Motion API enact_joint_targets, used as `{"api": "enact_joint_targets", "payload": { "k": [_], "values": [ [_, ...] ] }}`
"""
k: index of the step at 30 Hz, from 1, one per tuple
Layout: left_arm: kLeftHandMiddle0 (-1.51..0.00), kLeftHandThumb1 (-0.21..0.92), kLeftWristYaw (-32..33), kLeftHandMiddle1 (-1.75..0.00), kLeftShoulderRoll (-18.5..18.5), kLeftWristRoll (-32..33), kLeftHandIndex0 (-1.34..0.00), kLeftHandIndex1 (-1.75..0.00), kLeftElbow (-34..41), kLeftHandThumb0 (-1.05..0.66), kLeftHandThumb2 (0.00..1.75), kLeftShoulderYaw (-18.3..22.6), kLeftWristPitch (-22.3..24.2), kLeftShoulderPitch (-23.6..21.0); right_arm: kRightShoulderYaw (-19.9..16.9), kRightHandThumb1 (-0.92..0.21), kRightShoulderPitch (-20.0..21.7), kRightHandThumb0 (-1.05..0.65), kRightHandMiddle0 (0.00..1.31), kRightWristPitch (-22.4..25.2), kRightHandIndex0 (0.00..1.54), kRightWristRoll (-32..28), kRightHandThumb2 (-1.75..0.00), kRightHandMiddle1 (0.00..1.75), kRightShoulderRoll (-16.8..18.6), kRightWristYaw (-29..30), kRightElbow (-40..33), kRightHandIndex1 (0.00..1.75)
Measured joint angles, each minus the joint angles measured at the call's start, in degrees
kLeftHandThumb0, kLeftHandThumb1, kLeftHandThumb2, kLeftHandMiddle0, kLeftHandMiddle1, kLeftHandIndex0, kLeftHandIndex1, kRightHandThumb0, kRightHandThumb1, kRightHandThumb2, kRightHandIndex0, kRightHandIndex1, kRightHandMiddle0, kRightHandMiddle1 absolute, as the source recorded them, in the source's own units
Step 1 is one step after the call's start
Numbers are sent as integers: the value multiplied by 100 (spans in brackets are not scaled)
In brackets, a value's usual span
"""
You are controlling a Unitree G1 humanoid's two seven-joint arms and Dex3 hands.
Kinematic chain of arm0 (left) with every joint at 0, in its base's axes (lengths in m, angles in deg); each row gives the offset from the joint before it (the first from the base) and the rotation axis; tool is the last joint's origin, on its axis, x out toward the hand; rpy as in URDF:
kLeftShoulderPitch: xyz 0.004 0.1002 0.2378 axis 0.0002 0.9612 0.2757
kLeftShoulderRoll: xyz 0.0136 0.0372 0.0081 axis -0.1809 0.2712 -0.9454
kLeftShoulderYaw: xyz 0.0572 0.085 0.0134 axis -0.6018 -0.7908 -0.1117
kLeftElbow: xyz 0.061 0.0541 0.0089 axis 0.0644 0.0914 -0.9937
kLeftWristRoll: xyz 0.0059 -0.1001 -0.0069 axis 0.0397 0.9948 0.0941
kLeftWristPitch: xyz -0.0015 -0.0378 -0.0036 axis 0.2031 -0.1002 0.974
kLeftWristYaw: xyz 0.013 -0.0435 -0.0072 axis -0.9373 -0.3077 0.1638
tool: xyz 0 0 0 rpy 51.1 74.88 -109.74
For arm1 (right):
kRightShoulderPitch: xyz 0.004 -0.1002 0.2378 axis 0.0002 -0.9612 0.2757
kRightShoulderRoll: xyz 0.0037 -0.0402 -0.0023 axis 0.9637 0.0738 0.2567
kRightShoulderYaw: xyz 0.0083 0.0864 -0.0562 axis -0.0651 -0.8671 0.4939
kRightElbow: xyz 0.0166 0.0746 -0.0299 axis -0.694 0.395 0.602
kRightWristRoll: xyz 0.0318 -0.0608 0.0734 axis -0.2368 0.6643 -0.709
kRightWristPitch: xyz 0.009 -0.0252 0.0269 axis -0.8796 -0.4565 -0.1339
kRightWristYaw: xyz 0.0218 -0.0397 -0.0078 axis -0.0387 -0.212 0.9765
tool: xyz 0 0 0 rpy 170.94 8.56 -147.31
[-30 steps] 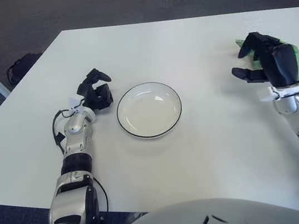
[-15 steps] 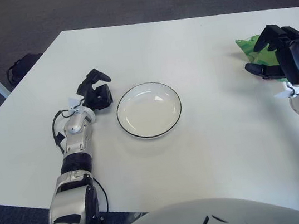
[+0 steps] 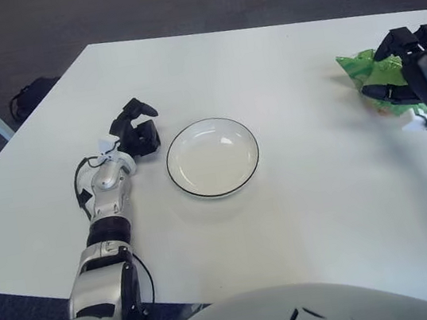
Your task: Put the snack into the plate.
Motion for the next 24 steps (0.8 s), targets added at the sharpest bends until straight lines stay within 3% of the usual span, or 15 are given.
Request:
{"api": "enact_joint_targets", "payload": {
  "k": [6, 11, 17, 24],
  "values": [
    [-108, 47, 1, -175, -4, 0, -49, -175, -36, -43, 113, 2, -76, -29, 251, -92, 477, -88, 0, 32, 6, 91, -73, 91, -126, 36, 744, 48],
    [-108, 47, 1, -175, -11, -2, -49, -175, -53, -43, 113, -1, -113, -40, 417, -92, 641, -98, 0, 51, 1, 84, -84, 47, -232, -157, 938, 11],
    [-109, 47, 1, -175, -12, -2, -49, -175, -64, -43, 113, -1, -136, -40, 649, -92, 734, -104, 0, -30, 0, 68, -92, 20, -392, -575, 1113, 1],
    [-109, 46, 1, -175, -19, -3, -50, -175, -75, -43, 113, -4, -159, -38, 895, -92, 991, -105, 0, -150, 0, 12, -96, 10, -469, -886, 1576, 0]
  ]
}}
